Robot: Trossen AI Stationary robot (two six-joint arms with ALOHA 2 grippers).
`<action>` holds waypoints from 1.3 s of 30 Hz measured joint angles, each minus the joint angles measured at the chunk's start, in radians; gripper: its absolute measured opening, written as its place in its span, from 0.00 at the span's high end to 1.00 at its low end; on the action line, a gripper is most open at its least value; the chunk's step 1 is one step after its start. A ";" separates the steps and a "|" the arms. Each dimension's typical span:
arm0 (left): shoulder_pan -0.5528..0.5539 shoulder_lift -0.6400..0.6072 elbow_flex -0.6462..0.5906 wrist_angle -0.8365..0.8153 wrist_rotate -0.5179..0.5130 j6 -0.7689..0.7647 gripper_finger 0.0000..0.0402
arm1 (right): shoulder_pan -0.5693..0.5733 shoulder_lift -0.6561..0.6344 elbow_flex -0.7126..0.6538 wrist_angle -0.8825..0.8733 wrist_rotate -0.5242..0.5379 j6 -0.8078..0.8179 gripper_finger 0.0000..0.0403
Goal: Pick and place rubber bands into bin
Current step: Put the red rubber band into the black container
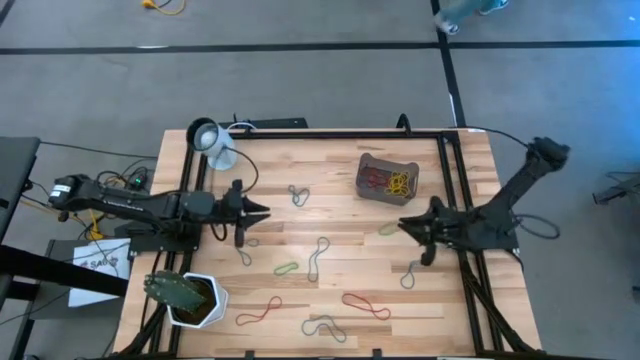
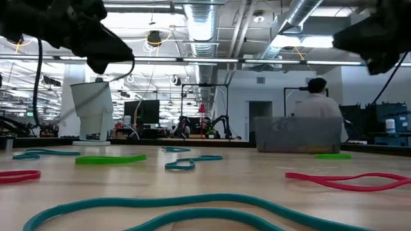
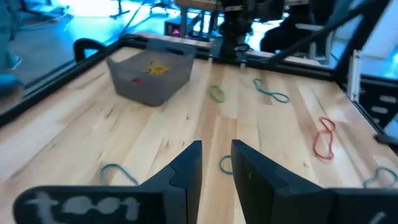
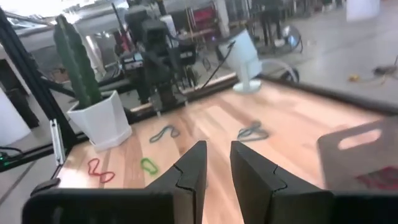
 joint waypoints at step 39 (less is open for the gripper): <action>-0.018 0.010 0.002 -0.014 -0.059 -0.102 0.81 | -0.178 1.015 0.685 -0.558 -0.938 0.477 0.84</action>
